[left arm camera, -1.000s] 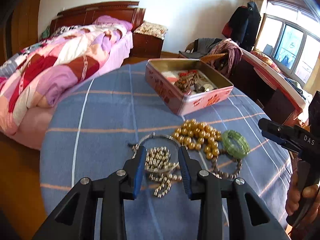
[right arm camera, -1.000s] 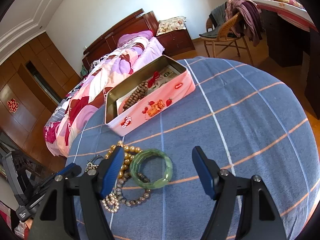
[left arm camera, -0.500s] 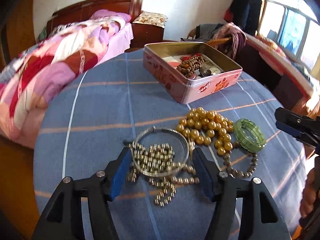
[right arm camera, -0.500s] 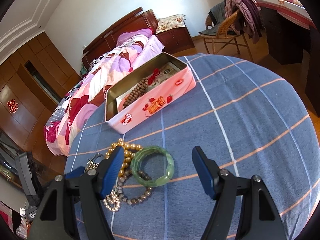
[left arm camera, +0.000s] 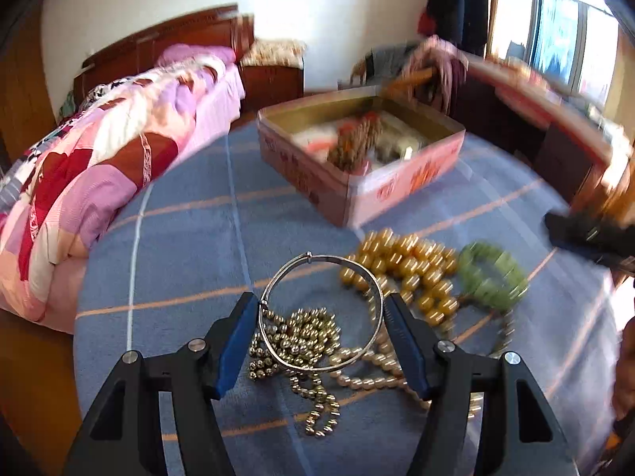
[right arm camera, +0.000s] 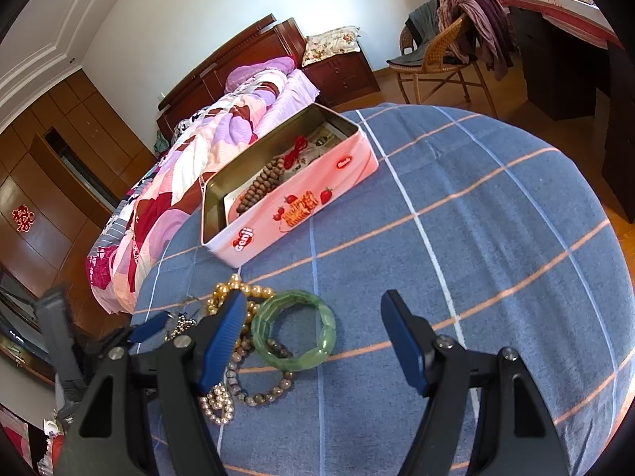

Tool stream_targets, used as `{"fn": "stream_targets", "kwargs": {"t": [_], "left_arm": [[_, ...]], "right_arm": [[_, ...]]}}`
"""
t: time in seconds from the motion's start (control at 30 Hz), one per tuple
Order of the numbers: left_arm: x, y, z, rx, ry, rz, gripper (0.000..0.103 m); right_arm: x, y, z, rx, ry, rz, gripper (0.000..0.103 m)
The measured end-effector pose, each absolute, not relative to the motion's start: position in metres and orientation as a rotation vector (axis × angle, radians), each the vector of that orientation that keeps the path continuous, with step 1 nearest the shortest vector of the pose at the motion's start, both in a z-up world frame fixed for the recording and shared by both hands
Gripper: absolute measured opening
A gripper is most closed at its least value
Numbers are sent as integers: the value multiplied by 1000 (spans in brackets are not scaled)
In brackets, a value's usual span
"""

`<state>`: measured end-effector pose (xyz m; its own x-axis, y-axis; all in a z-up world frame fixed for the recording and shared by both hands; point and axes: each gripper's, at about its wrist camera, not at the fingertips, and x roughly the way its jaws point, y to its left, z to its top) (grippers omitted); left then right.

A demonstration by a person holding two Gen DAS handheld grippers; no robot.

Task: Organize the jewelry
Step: 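Grasp the silver bangle with left gripper while right grasps the green jade bangle, then carry the silver bangle into the tin with left while right lowers jade bangle in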

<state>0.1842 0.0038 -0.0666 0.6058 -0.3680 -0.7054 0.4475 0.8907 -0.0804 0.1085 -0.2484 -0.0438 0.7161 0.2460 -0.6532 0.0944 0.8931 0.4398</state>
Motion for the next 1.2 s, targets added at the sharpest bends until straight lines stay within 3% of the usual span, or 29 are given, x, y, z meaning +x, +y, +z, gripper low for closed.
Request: {"fn": "stream_targets", "kwargs": {"t": [0.43,0.5,0.8,0.83,0.9,0.93,1.0,1.2], "left_arm": [[141,23,-36,-16,678,-453,65],[142,21,-36,-24,680,-451,65],[138,26,-33,-30,683,-435,65],[138,28,-34,-33,687,-431,65],[136,31,-33,-37,684,-425,65],[136,32,-33,-39,683,-425,65],[137,34,-32,-48,684,-425,65],[136,29,-33,-48,688,-442,65]], "right_arm": [[110,-243,-57,403,840,96,74],[113,-236,-60,372,865,110,83],[145,-190,-71,87,940,187,86],[146,-187,-72,58,945,183,85],[145,-185,-71,15,942,176,56],[143,-187,-70,33,947,200,49],[141,-196,-69,106,966,243,25],[122,-210,-57,160,906,216,21]]}}
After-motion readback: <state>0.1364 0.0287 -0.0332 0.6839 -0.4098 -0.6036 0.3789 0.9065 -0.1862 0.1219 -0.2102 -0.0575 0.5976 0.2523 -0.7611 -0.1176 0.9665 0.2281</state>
